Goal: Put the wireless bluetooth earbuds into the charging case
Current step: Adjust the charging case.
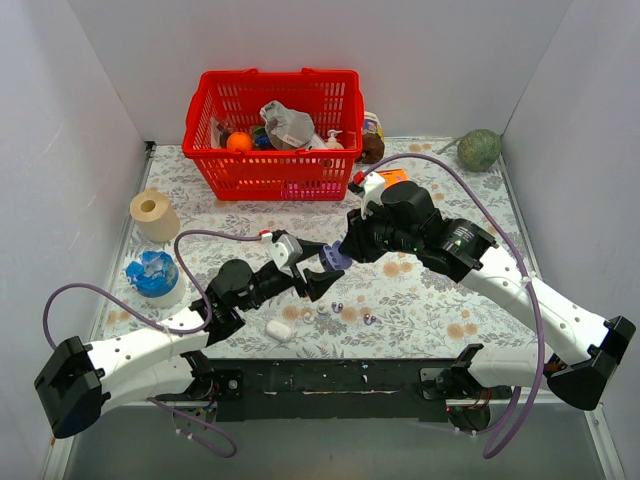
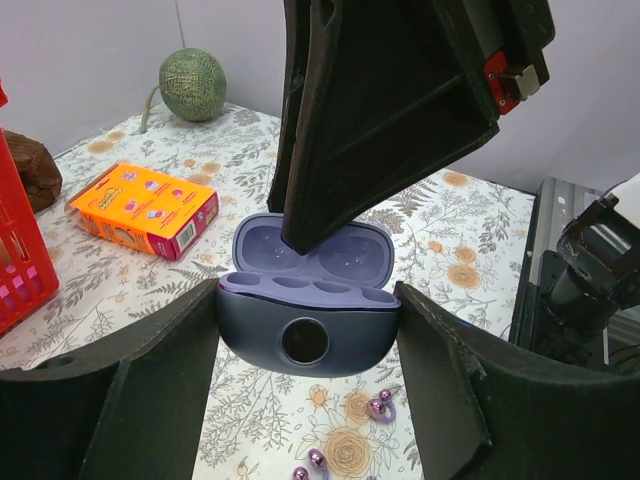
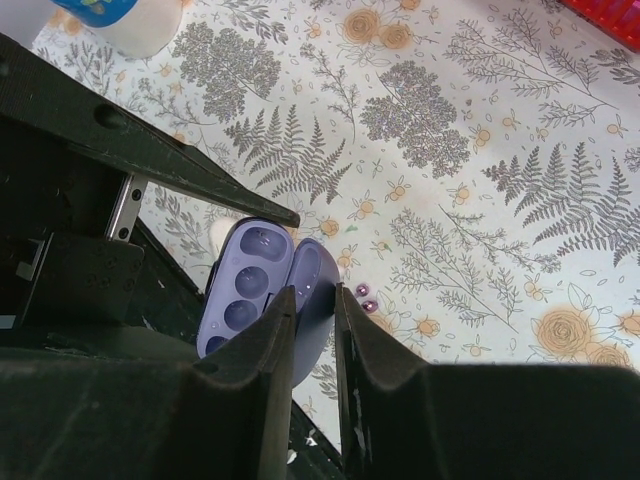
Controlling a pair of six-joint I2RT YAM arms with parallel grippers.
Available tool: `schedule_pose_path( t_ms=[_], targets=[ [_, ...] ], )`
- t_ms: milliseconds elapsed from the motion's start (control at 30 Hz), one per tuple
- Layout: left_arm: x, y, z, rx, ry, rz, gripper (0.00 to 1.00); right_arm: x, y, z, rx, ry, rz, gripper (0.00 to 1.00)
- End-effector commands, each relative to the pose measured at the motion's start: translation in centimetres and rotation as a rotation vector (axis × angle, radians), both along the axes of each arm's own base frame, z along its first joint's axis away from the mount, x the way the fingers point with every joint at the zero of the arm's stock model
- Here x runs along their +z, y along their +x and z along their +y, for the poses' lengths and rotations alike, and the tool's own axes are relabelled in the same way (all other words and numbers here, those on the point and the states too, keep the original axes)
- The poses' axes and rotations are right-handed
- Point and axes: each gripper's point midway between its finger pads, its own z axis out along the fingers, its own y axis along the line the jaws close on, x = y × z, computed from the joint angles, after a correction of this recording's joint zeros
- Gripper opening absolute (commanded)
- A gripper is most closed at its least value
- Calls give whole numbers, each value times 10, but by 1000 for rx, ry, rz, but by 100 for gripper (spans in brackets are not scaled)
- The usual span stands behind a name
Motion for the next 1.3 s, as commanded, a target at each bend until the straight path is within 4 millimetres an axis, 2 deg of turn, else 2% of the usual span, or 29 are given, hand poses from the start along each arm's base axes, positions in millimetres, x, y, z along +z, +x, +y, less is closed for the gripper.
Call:
schedule_pose_path(
  t_ms=[0,33,67,133,167,267,433,467,567,633,833,967,1200,1233,1267],
  targets=[
    [-18,4,3,16,66,15,0,28,22,-15,-86,11,-103,1],
    [-16,4,4,18,59,4,0,26,21,-13,-84,13,-87,1],
    [-15,2,6,18,48,-8,0,23,20,-12,-84,11,-74,6],
    [-8,2,9,29,29,-45,0,19,18,-9,-89,24,-43,18],
    [-7,2,10,31,25,-51,0,17,19,-8,-93,29,-38,28],
    [-8,3,12,41,36,-61,0,11,15,-2,-80,46,4,37],
    [-5,0,17,48,26,-77,0,6,15,0,-88,52,29,44],
    [-5,1,19,55,24,-79,0,6,15,0,-89,56,35,48],
    [-4,1,21,62,20,-87,0,1,14,3,-84,64,62,52],
    [-4,1,22,65,20,-90,0,1,12,6,-69,78,76,50],
    [-2,2,24,81,11,-102,0,-3,4,15,-18,108,133,39],
    [1,3,26,91,6,-110,0,-9,0,18,1,108,168,29],
    [3,5,29,114,-6,-113,0,-18,-5,22,29,104,216,27],
    [3,5,30,116,-6,-114,0,-19,-5,22,32,101,218,24],
    [3,5,30,117,-6,-113,0,-20,-6,22,33,100,222,16]
  ],
)
